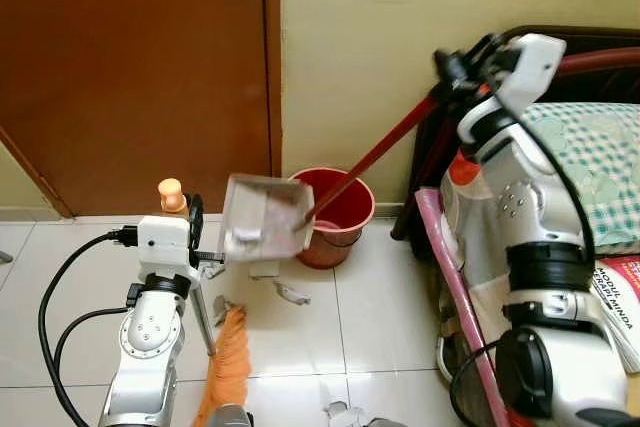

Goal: Sweep floor

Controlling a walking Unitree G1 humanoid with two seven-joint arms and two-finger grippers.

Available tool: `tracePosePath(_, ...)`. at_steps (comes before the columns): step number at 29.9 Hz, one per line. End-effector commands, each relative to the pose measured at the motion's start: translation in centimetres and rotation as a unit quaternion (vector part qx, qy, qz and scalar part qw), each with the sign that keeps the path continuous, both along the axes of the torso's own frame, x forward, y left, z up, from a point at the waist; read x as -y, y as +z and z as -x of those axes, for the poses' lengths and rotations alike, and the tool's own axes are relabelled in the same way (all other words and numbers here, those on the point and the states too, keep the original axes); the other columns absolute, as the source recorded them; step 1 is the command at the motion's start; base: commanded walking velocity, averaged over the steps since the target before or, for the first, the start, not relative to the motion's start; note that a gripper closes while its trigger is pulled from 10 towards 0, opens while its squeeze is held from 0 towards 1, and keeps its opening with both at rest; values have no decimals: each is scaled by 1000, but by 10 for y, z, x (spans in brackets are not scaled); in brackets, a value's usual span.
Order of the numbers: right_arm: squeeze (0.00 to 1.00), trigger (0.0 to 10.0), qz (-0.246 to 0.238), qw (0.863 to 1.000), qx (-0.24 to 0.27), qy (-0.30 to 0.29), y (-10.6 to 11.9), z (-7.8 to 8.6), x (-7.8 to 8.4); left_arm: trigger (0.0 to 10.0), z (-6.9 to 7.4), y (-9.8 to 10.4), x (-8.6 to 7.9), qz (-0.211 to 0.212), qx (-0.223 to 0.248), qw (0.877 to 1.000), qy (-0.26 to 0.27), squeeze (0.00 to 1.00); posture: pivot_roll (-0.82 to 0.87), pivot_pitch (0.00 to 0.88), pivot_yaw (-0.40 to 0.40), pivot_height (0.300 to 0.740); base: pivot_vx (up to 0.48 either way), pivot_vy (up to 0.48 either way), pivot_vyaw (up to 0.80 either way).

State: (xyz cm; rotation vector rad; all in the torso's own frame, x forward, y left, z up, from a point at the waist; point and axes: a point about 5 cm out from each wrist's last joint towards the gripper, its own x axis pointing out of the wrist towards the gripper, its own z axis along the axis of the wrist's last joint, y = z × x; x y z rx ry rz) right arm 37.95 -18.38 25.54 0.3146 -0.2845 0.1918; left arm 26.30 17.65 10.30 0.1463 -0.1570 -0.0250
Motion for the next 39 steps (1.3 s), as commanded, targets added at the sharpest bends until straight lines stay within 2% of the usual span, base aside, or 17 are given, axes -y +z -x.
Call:
tracePosePath(1, 0, 10000, -33, 998, 36, -29, 20, -2, 10, 10000, -1, 1, 5, 12, 4, 1000, -5, 0, 2, 14, -42, 740, 0, 0, 0)
tracePosePath(8, 0, 10000, -39, 991, 77, -100, 41, -8, 25, 10000, -1, 0, 8, 16, 4, 1000, -8, 0, 8, 17, -42, 740, 0, 0, 0)
tracePosePath(11, 0, 10000, 5, 986, 105, -129, 51, -7, 28, 10000, -1, 0, 8, 18, 3, 1000, -9, 0, 8, 17, -42, 740, 0, 0, 0)
tracePosePath(15, 0, 10000, 65, 977, 140, -146, 60, -5, 24, 10000, -1, 0, 9, 18, 3, 1000, -9, 0, 9, 19, -41, 740, 0, 0, 0)
tracePosePath(16, 0, 10000, 110, 970, 162, -147, 63, -4, 17, 10000, -1, -1, 9, 19, 2, 1000, -10, 0, 6, 21, -40, 740, 0, 0, 0)
tracePosePath(17, 0, 10000, 110, 970, 162, -147, 63, -4, 17, 10000, -1, -1, 9, 19, 2, 1000, -10, 0, 6, 21, -40, 740, 0, 0, 0)
tracePosePath(18, 0, 10000, 138, 965, 171, -144, 61, -4, 10, 10000, -1, -1, 10, 20, 2, 1000, -11, 0, 6, 21, -40, 740, 0, 0, 0)
tracePosePath(21, 0, 10000, 170, 960, 181, -132, 54, -5, -4, 10000, -2, -1, 12, 21, 2, 1000, -13, 0, 6, 21, -40, 740, 0, 0, 0)
tracePosePath(23, 0, 10000, 224, 947, 197, -117, 42, -4, -22, 10000, -3, 0, 13, 21, 3, 1000, -15, 0, 9, 24, -37, 740, 0, 0, 0)
tracePosePath(24, 0, 10000, 224, 947, 197, -117, 42, -4, -22, 10000, -3, 0, 13, 21, 3, 1000, -15, 0, 9, 24, -37, 740, 0, 0, 0)
tracePosePath(30, 0, 10000, 269, 932, 221, -104, 33, -3, -45, 10000, -3, 0, 11, 22, 3, 1000, -16, 0, 19, 21, -37, 740, 0, 0, 0)
tracePosePath(32, 0, 10000, 305, 914, 254, -87, 30, -1, -65, 10000, -4, 1, 8, 23, 5, 1000, -8, 0, 29, 14, -42, 740, 0, 0, 0)
tracePosePath(35, 0, 10000, 316, 907, 267, -73, 27, 1, -76, 10000, -4, 1, 9, 23, 6, 1000, -9, 0, 29, 14, -42, 740, 0, 0, 0)
tracePosePath(36, 0, 10000, 323, 904, 275, -60, 24, 3, -84, 10000, -4, 2, 10, 23, 7, 1000, -9, 0, 37, 10, -48, 740, 0, 0, 0)
tracePosePath(37, 0, 10000, 323, 904, 275, -60, 24, 3, -84, 10000, -4, 2, 10, 23, 7, 1000, -9, 0, 37, 10, -48, 740, 0, 0, 0)
tracePosePath(38, 0, 10000, 340, 891, 295, -49, 20, 7, -95, 10000, -3, 1, 10, 24, 8, 1000, -9, 0, 41, 7, -51, 740, 0, 0, 0)
tracePosePath(39, 0, 10000, 345, 888, 300, -47, 20, 8, -97, 10000, -3, 1, 11, 24, 8, 1000, -8, 0, 41, 7, -51, 740, 0, 0, 0)
